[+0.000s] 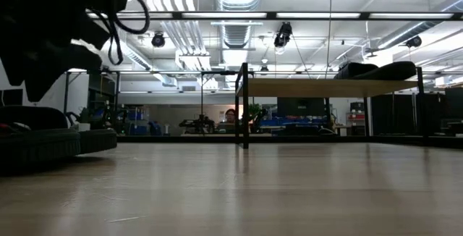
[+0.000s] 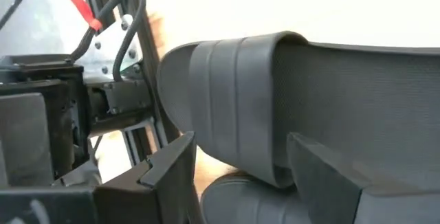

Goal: Pick and place slides into the shelf
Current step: Put the black slipper on the shelf

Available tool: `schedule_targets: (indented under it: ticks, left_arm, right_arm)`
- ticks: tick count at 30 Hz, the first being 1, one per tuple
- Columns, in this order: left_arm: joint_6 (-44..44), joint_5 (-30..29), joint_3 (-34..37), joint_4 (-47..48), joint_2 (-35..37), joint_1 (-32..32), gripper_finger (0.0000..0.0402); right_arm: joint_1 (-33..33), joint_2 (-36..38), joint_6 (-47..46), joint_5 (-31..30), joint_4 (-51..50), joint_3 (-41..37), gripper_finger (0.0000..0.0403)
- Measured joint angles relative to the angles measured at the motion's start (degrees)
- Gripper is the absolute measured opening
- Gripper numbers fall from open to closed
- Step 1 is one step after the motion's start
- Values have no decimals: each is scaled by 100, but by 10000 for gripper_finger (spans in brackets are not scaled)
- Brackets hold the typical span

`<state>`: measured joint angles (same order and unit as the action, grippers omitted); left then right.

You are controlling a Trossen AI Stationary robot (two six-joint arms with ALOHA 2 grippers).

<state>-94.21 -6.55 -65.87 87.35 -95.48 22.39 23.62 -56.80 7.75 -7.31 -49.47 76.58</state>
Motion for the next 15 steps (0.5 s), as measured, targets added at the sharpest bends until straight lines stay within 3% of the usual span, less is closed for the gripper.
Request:
schedule_targets:
  ticks: [15]
  left_arm:
    - [-149,-76,594,-492,0,-33,212]
  right_arm:
    - [0,0,40,0,-2,0,215]
